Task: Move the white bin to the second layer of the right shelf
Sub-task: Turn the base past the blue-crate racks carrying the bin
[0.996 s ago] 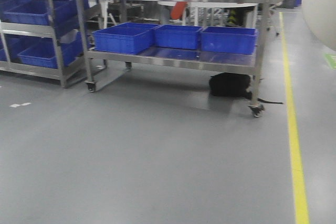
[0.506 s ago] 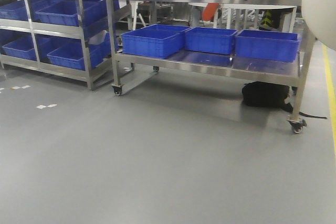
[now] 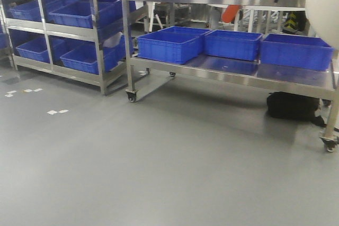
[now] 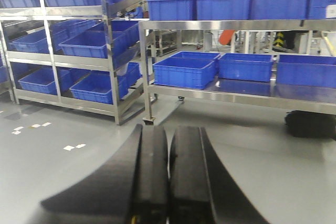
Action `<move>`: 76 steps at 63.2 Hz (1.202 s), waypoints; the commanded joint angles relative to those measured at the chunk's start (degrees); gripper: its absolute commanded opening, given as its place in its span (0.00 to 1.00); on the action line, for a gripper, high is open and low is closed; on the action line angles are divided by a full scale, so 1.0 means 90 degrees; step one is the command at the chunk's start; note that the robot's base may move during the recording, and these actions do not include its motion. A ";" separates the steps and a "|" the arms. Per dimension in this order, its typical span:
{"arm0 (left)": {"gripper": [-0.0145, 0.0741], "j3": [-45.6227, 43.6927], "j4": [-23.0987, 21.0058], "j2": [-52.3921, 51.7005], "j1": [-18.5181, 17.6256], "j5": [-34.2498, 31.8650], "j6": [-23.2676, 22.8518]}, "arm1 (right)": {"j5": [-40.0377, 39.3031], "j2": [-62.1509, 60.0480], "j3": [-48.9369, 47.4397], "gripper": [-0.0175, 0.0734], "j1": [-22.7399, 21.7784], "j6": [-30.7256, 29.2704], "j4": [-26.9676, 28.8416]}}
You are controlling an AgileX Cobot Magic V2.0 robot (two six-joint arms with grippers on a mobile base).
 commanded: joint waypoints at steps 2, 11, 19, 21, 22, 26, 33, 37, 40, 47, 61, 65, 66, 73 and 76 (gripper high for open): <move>0.26 0.0212 -0.0032 -0.0084 -0.0007 -0.0554 -0.0047 | -0.0676 0.0000 -0.0189 0.25 -0.0040 -0.0012 -0.0020; 0.26 0.0212 -0.0032 -0.0084 -0.0007 -0.0554 -0.0047 | -0.0676 0.0000 -0.0189 0.25 -0.0040 -0.0012 -0.0020; 0.26 0.0212 -0.0032 -0.0084 -0.0007 -0.0554 -0.0047 | -0.0676 0.0000 -0.0189 0.25 -0.0040 -0.0012 -0.0020; 0.26 0.0212 -0.0032 -0.0084 -0.0007 -0.0554 -0.0047 | -0.0676 0.0000 -0.0189 0.25 -0.0040 -0.0012 -0.0020; 0.26 0.0212 -0.0032 -0.0084 -0.0007 -0.0554 -0.0047 | -0.0676 0.0000 -0.0189 0.25 -0.0040 -0.0012 -0.0020; 0.26 0.0212 -0.0032 -0.0084 -0.0007 -0.0554 -0.0047 | -0.0676 0.0000 -0.0189 0.25 -0.0040 -0.0012 -0.0020; 0.26 0.0212 -0.0032 -0.0084 -0.0007 -0.0554 -0.0047 | -0.0676 0.0000 -0.0189 0.25 -0.0040 -0.0012 -0.0020; 0.26 0.0212 -0.0032 -0.0084 -0.0007 -0.0554 -0.0047 | -0.0676 0.0000 -0.0189 0.25 -0.0040 -0.0012 -0.0020; 0.26 0.0212 -0.0032 -0.0084 -0.0007 -0.0554 -0.0047 | -0.0676 0.0000 -0.0189 0.25 -0.0040 -0.0012 -0.0020; 0.26 0.0212 -0.0032 -0.0084 -0.0007 -0.0554 -0.0047 | -0.0676 0.0000 -0.0189 0.25 -0.0040 -0.0012 -0.0020; 0.26 0.0212 -0.0032 -0.0084 -0.0007 -0.0554 -0.0047 | -0.0676 0.0000 -0.0189 0.25 -0.0040 -0.0012 -0.0020; 0.26 0.0212 -0.0032 -0.0084 -0.0007 -0.0554 -0.0047 | -0.0676 0.0000 -0.0189 0.25 -0.0040 -0.0012 -0.0020; 0.26 0.0212 -0.0032 -0.0084 -0.0007 -0.0554 -0.0047 | -0.0676 0.0000 -0.0189 0.25 -0.0040 -0.0012 -0.0020; 0.26 0.0212 -0.0032 -0.0084 -0.0007 -0.0554 -0.0047 | -0.0676 0.0000 -0.0189 0.25 -0.0040 -0.0012 -0.0020; 0.26 0.0212 -0.0032 -0.0084 -0.0007 -0.0554 -0.0047 | -0.0676 0.0000 -0.0189 0.25 -0.0040 -0.0012 -0.0020</move>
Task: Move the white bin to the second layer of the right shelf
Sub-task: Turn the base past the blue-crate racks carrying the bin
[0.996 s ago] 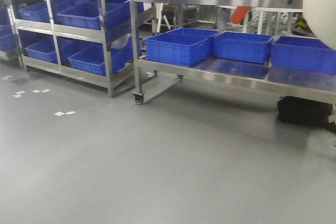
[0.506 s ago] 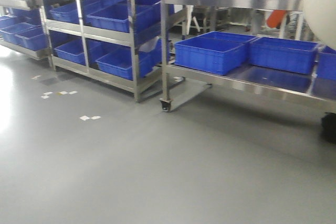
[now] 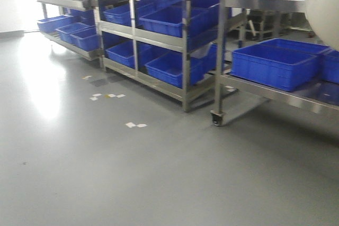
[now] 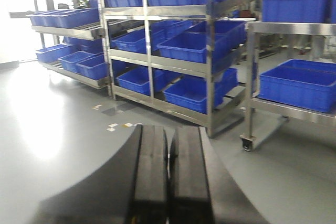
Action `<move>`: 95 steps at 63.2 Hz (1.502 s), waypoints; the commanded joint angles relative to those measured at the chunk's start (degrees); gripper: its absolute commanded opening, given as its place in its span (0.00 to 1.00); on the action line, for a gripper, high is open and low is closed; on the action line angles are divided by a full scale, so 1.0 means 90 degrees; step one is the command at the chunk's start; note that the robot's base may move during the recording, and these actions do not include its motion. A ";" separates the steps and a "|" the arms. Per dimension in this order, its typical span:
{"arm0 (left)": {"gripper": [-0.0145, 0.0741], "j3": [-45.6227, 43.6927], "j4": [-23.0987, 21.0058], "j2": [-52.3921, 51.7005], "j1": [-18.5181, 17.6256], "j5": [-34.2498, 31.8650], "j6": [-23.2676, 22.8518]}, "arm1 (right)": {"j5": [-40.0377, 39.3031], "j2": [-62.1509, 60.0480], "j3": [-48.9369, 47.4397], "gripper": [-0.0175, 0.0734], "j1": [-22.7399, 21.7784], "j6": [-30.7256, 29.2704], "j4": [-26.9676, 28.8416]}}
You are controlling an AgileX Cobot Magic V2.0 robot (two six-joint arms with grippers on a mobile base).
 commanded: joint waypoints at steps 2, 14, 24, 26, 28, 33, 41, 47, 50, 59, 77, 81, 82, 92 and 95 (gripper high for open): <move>0.26 0.0212 -0.0032 -0.0084 -0.0007 -0.0554 -0.0047 | -0.0676 0.0000 -0.0189 0.25 -0.0040 -0.0012 -0.0020; 0.26 0.0212 -0.0032 -0.0084 -0.0007 -0.0554 -0.0047 | -0.0676 0.0000 -0.0189 0.25 -0.0040 -0.0012 -0.0020; 0.26 0.0212 -0.0032 -0.0084 -0.0007 -0.0554 -0.0047 | -0.0676 0.0000 -0.0189 0.25 -0.0040 -0.0012 -0.0020; 0.26 0.0212 -0.0032 -0.0084 -0.0007 -0.0554 -0.0047 | -0.0676 0.0000 -0.0189 0.25 -0.0040 -0.0012 -0.0020; 0.26 0.0212 -0.0032 -0.0084 -0.0007 -0.0554 -0.0047 | -0.0676 0.0000 -0.0189 0.25 -0.0040 -0.0012 -0.0020; 0.26 0.0212 -0.0032 -0.0084 -0.0007 -0.0554 -0.0047 | -0.0676 0.0000 -0.0189 0.25 -0.0040 -0.0012 -0.0020; 0.26 0.0212 -0.0032 -0.0084 -0.0007 -0.0554 -0.0047 | -0.0676 0.0000 -0.0189 0.25 -0.0040 -0.0012 -0.0020; 0.26 0.0212 -0.0032 -0.0084 -0.0007 -0.0554 -0.0047 | -0.0676 0.0000 -0.0189 0.25 -0.0040 -0.0012 -0.0020; 0.26 0.0212 -0.0032 -0.0084 -0.0007 -0.0554 -0.0047 | -0.0676 0.0000 -0.0189 0.25 -0.0040 -0.0012 -0.0020; 0.26 0.0212 -0.0032 -0.0084 -0.0007 -0.0554 -0.0047 | -0.0676 0.0000 -0.0189 0.25 -0.0040 -0.0012 -0.0020; 0.26 0.0212 -0.0032 -0.0084 -0.0007 -0.0554 -0.0047 | -0.0676 0.0000 -0.0189 0.25 -0.0040 -0.0012 -0.0020; 0.26 0.0212 -0.0032 -0.0084 -0.0007 -0.0554 -0.0047 | -0.0676 0.0000 -0.0189 0.25 -0.0040 -0.0012 -0.0020; 0.26 0.0212 -0.0032 -0.0084 -0.0007 -0.0554 -0.0047 | -0.0676 0.0000 -0.0189 0.25 -0.0040 -0.0012 -0.0020; 0.26 0.0212 -0.0032 -0.0084 -0.0007 -0.0554 -0.0047 | -0.0676 0.0000 -0.0189 0.25 -0.0040 -0.0012 -0.0020; 0.26 0.0212 -0.0032 -0.0084 -0.0007 -0.0554 -0.0047 | -0.0676 0.0000 -0.0189 0.25 -0.0040 -0.0012 -0.0020</move>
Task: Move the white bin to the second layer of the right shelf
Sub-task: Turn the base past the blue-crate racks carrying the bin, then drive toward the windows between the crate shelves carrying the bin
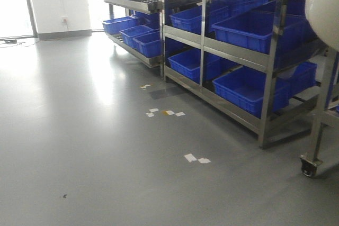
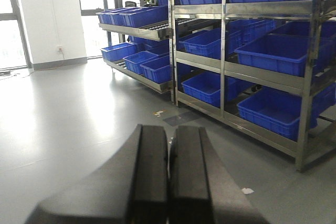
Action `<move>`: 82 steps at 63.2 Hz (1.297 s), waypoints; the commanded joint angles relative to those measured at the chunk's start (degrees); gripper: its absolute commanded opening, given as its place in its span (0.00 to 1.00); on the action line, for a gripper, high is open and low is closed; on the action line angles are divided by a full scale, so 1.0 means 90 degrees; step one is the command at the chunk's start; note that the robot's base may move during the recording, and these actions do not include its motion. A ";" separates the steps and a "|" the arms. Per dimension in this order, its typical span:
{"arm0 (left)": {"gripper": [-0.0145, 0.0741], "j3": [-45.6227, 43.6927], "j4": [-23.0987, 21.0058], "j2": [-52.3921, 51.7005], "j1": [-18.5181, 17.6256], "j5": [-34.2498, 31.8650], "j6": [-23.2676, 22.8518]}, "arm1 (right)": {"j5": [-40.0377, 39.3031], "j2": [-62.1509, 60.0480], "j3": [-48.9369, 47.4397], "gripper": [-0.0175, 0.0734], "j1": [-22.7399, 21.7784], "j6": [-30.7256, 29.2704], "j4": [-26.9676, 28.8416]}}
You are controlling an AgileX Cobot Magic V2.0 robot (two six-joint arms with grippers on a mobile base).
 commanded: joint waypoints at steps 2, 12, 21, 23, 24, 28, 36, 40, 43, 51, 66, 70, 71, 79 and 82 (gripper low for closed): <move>0.26 0.0212 -0.0032 -0.0084 -0.0007 -0.0554 -0.0047 | -0.0676 0.0000 -0.0189 0.25 -0.0040 -0.0012 -0.0020; 0.26 0.0212 -0.0032 -0.0084 -0.0007 -0.0554 -0.0047 | -0.0676 0.0000 -0.0189 0.25 -0.0040 -0.0012 -0.0020; 0.26 0.0212 -0.0032 -0.0084 -0.0007 -0.0554 -0.0047 | -0.0676 0.0000 -0.0189 0.25 -0.0040 -0.0012 -0.0020; 0.26 0.0212 -0.0032 -0.0084 -0.0007 -0.0554 -0.0047 | -0.0676 0.0000 -0.0189 0.25 -0.0040 -0.0012 -0.0020; 0.26 0.0212 -0.0032 -0.0084 -0.0007 -0.0554 -0.0047 | -0.0676 0.0000 -0.0189 0.25 -0.0040 -0.0012 -0.0020; 0.26 0.0212 -0.0032 -0.0084 -0.0007 -0.0554 -0.0047 | -0.0676 0.0000 -0.0189 0.25 -0.0040 -0.0012 -0.0020; 0.26 0.0212 -0.0032 -0.0084 -0.0007 -0.0554 -0.0047 | -0.0676 0.0000 -0.0189 0.25 -0.0040 -0.0012 -0.0020; 0.26 0.0212 -0.0032 -0.0084 -0.0007 -0.0554 -0.0047 | -0.0676 0.0000 -0.0189 0.25 -0.0040 -0.0012 -0.0020; 0.26 0.0212 -0.0032 -0.0084 -0.0007 -0.0554 -0.0047 | -0.0676 0.0000 -0.0189 0.25 -0.0040 -0.0012 -0.0020; 0.26 0.0212 -0.0032 -0.0084 -0.0007 -0.0554 -0.0047 | -0.0676 0.0000 -0.0189 0.25 -0.0040 -0.0012 -0.0020; 0.26 0.0212 -0.0032 -0.0084 -0.0007 -0.0554 -0.0047 | -0.0676 0.0000 -0.0189 0.25 -0.0040 -0.0012 -0.0020; 0.26 0.0212 -0.0032 -0.0084 -0.0007 -0.0554 -0.0047 | -0.0676 0.0000 -0.0189 0.25 -0.0040 -0.0012 -0.0020; 0.26 0.0212 -0.0032 -0.0084 -0.0007 -0.0554 -0.0047 | -0.0676 0.0000 -0.0189 0.25 -0.0040 -0.0012 -0.0020; 0.26 0.0212 -0.0032 -0.0084 -0.0007 -0.0554 -0.0047 | -0.0676 0.0000 -0.0189 0.25 -0.0040 -0.0012 -0.0020; 0.26 0.0212 -0.0032 -0.0084 -0.0007 -0.0554 -0.0047 | -0.0676 0.0000 -0.0189 0.25 -0.0040 -0.0012 -0.0020</move>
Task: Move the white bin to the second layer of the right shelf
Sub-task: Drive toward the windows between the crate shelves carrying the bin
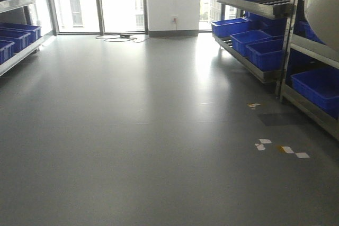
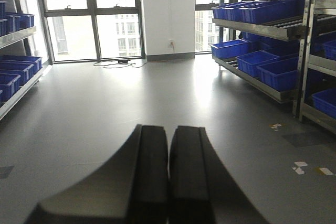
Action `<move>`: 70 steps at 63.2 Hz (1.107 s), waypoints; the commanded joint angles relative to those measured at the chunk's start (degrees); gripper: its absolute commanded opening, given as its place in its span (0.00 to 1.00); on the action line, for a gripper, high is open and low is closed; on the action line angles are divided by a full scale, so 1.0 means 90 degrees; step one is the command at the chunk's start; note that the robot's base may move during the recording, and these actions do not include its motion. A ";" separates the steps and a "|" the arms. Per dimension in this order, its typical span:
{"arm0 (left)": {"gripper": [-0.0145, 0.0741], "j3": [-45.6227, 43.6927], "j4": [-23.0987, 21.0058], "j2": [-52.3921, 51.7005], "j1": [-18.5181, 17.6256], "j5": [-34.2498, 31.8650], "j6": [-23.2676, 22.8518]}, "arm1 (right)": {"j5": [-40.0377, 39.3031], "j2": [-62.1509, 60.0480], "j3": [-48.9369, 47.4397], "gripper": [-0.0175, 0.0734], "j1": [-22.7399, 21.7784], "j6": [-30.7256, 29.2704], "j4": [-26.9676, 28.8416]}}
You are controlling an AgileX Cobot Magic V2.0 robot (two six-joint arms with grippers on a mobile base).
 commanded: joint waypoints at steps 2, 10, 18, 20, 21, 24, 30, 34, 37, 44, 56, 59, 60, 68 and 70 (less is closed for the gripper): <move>0.26 0.0212 -0.0032 -0.0084 -0.0007 -0.0554 -0.0047 | -0.0676 0.0000 -0.0189 0.25 -0.0040 -0.0012 -0.0020; 0.26 0.0212 -0.0032 -0.0084 -0.0007 -0.0554 -0.0047 | -0.0676 0.0000 -0.0189 0.25 -0.0040 -0.0012 -0.0020; 0.26 0.0212 -0.0032 -0.0084 -0.0007 -0.0554 -0.0047 | -0.0676 0.0000 -0.0189 0.25 -0.0040 -0.0012 -0.0020; 0.26 0.0212 -0.0032 -0.0084 -0.0007 -0.0554 -0.0047 | -0.0676 0.0000 -0.0189 0.25 -0.0040 -0.0012 -0.0020; 0.26 0.0212 -0.0032 -0.0084 -0.0007 -0.0554 -0.0047 | -0.0676 0.0000 -0.0189 0.25 -0.0040 -0.0012 -0.0020; 0.26 0.0212 -0.0032 -0.0084 -0.0007 -0.0554 -0.0047 | -0.0676 0.0000 -0.0189 0.25 -0.0040 -0.0012 -0.0020; 0.26 0.0212 -0.0032 -0.0084 -0.0007 -0.0554 -0.0047 | -0.0676 0.0000 -0.0189 0.25 -0.0040 -0.0012 -0.0020; 0.26 0.0212 -0.0032 -0.0084 -0.0007 -0.0554 -0.0047 | -0.0676 0.0000 -0.0189 0.25 -0.0040 -0.0012 -0.0020; 0.26 0.0212 -0.0032 -0.0084 -0.0007 -0.0554 -0.0047 | -0.0676 0.0000 -0.0189 0.25 -0.0040 -0.0012 -0.0020; 0.26 0.0212 -0.0032 -0.0084 -0.0007 -0.0554 -0.0047 | -0.0676 0.0000 -0.0189 0.25 -0.0040 -0.0012 -0.0020; 0.26 0.0212 -0.0032 -0.0084 -0.0007 -0.0554 -0.0047 | -0.0676 0.0000 -0.0189 0.25 -0.0040 -0.0012 -0.0020; 0.26 0.0212 -0.0032 -0.0084 -0.0007 -0.0554 -0.0047 | -0.0676 0.0000 -0.0189 0.25 -0.0040 -0.0012 -0.0020; 0.26 0.0212 -0.0032 -0.0084 -0.0007 -0.0554 -0.0047 | -0.0676 0.0000 -0.0189 0.25 -0.0040 -0.0012 -0.0020; 0.26 0.0212 -0.0032 -0.0084 -0.0007 -0.0554 -0.0047 | -0.0676 0.0000 -0.0189 0.25 -0.0040 -0.0012 -0.0020; 0.26 0.0212 -0.0032 -0.0084 -0.0007 -0.0554 -0.0047 | -0.0676 0.0000 -0.0189 0.25 -0.0040 -0.0012 -0.0020</move>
